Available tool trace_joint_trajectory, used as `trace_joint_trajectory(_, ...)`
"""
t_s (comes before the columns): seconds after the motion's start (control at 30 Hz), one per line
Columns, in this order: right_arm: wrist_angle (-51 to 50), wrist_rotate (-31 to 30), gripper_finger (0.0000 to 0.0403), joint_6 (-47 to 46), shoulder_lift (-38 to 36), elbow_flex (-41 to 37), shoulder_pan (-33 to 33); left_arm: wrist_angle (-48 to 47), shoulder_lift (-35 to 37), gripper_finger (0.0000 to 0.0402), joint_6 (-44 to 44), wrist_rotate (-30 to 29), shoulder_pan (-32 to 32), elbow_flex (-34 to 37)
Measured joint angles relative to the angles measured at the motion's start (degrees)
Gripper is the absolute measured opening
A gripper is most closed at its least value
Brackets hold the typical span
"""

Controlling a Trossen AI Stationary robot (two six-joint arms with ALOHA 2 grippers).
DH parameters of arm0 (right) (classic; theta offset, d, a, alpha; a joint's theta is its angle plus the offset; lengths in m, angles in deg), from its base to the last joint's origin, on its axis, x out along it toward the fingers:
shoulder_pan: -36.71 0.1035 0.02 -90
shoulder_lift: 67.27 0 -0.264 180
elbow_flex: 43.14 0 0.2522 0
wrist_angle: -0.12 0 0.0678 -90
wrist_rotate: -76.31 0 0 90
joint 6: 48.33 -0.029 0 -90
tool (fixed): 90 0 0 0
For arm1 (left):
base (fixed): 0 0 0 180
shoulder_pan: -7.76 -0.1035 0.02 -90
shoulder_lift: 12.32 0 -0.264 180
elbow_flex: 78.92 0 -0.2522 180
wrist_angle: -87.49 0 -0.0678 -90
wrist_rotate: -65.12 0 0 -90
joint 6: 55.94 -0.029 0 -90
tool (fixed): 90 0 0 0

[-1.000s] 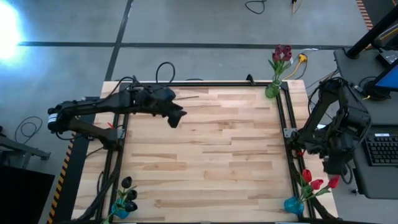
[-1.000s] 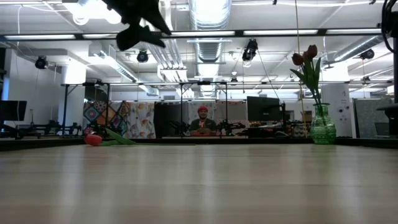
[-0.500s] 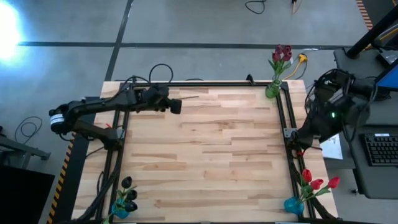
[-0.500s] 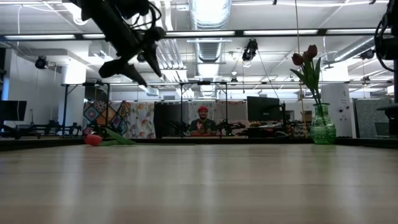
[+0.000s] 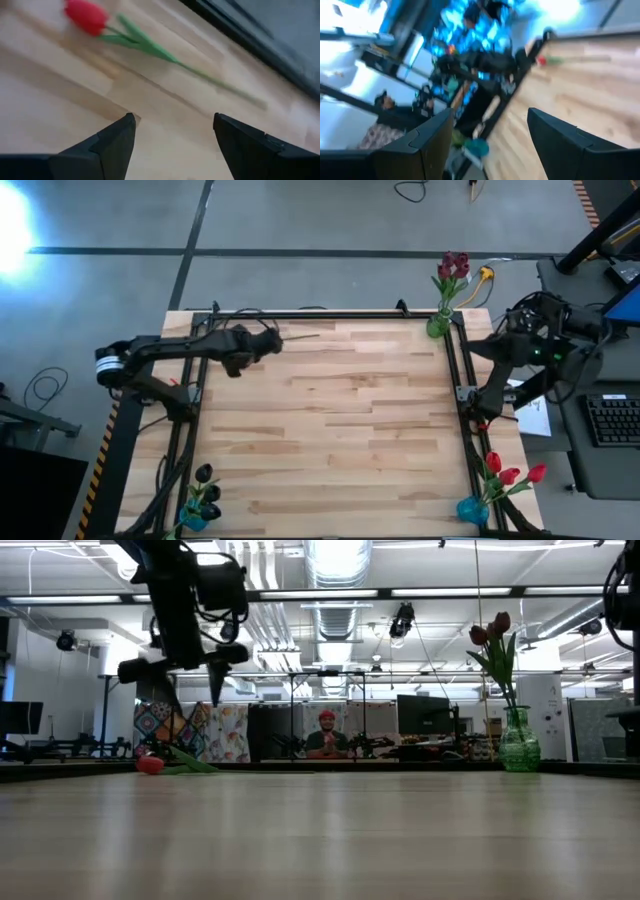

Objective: Sort flowers into vase by color
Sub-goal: Put the red tulip into the right blue vase

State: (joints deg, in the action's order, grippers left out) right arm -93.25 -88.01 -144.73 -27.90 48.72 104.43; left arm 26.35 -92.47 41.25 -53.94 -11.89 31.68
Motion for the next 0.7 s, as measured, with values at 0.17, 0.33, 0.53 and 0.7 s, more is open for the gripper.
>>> trace_joint_trajectory(0.17, 0.9, -3.7, 0.0244, 0.9, 2.6, 0.0, 0.0, -3.5, -2.0, 0.0256, 17.3, -1.1, -0.9, 0.7)
trace_joint_trajectory(0.33, 1.1, -3.2, 0.0244, 0.4, 5.6, 0.0, 0.0, -3.2, -3.2, 0.0256, 32.0, -0.4, -3.1, 3.3)
trace_joint_trajectory(0.53, 1.1, -2.0, 0.0240, 0.4, 8.4, 0.0, -0.6, 1.5, -4.9, 0.0256, 34.4, 0.6, -7.3, 3.6)
trace_joint_trajectory(0.7, 1.1, -2.2, 0.0240, 2.7, 9.4, 0.0, -3.3, 4.2, -7.9, 0.0256, 35.3, 3.4, -11.9, 3.6)
